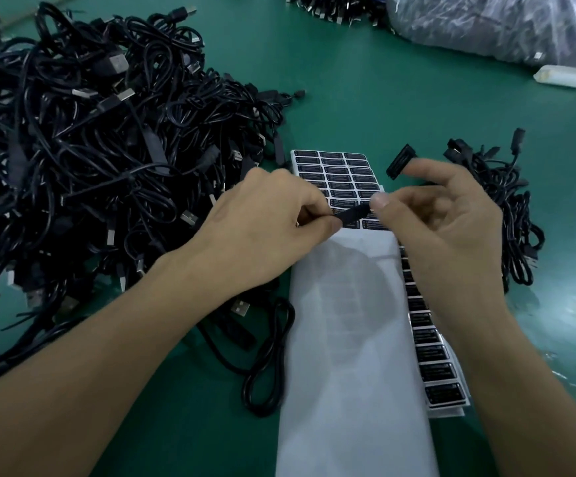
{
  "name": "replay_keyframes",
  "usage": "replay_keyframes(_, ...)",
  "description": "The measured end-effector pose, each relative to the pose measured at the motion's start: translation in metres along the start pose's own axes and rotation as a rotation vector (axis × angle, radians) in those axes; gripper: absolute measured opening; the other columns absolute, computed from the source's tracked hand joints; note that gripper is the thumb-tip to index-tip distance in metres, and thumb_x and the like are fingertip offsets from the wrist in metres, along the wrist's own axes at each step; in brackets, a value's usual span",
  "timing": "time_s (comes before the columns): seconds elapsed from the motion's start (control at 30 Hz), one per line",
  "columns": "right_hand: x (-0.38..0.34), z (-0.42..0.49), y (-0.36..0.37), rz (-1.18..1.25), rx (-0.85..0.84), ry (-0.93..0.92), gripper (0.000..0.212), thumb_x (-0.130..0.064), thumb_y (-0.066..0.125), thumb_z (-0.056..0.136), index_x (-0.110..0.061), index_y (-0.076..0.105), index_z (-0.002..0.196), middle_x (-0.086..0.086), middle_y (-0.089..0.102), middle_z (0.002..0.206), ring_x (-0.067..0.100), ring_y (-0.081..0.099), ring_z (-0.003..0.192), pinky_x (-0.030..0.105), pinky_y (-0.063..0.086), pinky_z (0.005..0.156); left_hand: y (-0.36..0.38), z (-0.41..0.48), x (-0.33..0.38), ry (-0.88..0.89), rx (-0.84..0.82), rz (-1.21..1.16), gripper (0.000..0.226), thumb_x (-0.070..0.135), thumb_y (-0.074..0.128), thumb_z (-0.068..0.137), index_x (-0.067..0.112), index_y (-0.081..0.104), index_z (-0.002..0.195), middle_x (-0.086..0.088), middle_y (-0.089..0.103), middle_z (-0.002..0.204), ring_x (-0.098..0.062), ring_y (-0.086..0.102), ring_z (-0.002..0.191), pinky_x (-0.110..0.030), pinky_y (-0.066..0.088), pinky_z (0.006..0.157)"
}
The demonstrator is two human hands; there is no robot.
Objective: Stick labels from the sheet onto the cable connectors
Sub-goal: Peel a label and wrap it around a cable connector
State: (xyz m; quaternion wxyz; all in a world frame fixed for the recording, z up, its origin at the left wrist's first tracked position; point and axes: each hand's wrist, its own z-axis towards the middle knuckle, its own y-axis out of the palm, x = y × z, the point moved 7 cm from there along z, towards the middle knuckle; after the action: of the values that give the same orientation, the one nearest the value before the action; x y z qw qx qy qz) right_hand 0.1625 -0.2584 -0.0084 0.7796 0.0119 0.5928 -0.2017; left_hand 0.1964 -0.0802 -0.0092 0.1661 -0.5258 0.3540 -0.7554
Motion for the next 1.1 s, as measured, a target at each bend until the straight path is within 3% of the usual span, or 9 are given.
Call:
replay_keyframes(0.07,0.001,-0.001,0.002,0.109,0.013,0.051,0.005,-0.024,0.072,0.087,-0.028,0.071,0.090,-0.006,0.070,0.077,0.010,0.063,0.073,0.025,0.050,0.065,0.001,0.001,-0.004,-0.026,0.026,-0.022,0.015,0.038,0.071,0.090,0.028,0.077,0.081,0.015,0.067,0.063,-0.003,0.062,0.062,-0.028,0.051,0.063)
replay_keyframes(0.2,0.009,-0.007,0.016,0.262,-0.064,0.222,0.023,-0.013,0.070,0.090,-0.023,0.076,0.071,0.001,0.069,0.070,0.015,0.065,0.067,0.021,0.048,0.055,0.000,0.002,-0.007,-0.045,0.072,-0.114,0.018,0.032,0.073,0.089,0.025,0.076,0.073,0.022,0.068,0.062,0.007,0.062,0.058,-0.009,0.042,0.054)
replay_keyframes(0.3,0.012,-0.009,0.022,0.309,-0.098,0.305,0.027,-0.009,0.069,0.091,-0.021,0.077,0.068,0.002,0.070,0.068,0.014,0.066,0.064,0.020,0.048,0.052,0.000,0.002,-0.009,-0.064,0.078,-0.201,0.018,0.027,0.074,0.089,0.025,0.076,0.071,0.023,0.067,0.057,0.009,0.061,0.055,-0.004,0.041,0.055)
replay_keyframes(0.6,0.014,-0.009,0.023,0.313,-0.095,0.328,0.022,-0.012,0.069,0.092,-0.019,0.077,0.073,0.001,0.072,0.072,0.011,0.066,0.066,0.018,0.047,0.053,0.003,0.003,-0.008,-0.084,-0.010,-0.354,0.014,0.020,0.077,0.087,0.021,0.076,0.073,0.009,0.071,0.061,0.000,0.065,0.053,-0.010,0.046,0.056)
replay_keyframes(0.77,0.014,-0.009,0.024,0.276,-0.106,0.296,0.017,-0.012,0.068,0.093,-0.018,0.076,0.079,0.001,0.073,0.073,0.011,0.066,0.066,0.019,0.048,0.055,0.004,0.002,-0.007,-0.090,-0.070,-0.411,0.022,0.013,0.080,0.081,0.033,0.076,0.075,0.008,0.073,0.064,0.000,0.067,0.059,-0.010,0.049,0.060)
replay_keyframes(1.1,0.011,-0.009,0.024,0.170,-0.098,0.247,0.012,-0.015,0.069,0.093,-0.017,0.076,0.083,0.002,0.074,0.074,0.008,0.063,0.062,0.017,0.046,0.053,0.005,0.002,-0.007,-0.107,-0.070,-0.458,0.025,0.011,0.079,0.080,0.035,0.078,0.084,0.002,0.074,0.065,-0.004,0.062,0.057,-0.017,0.051,0.063)
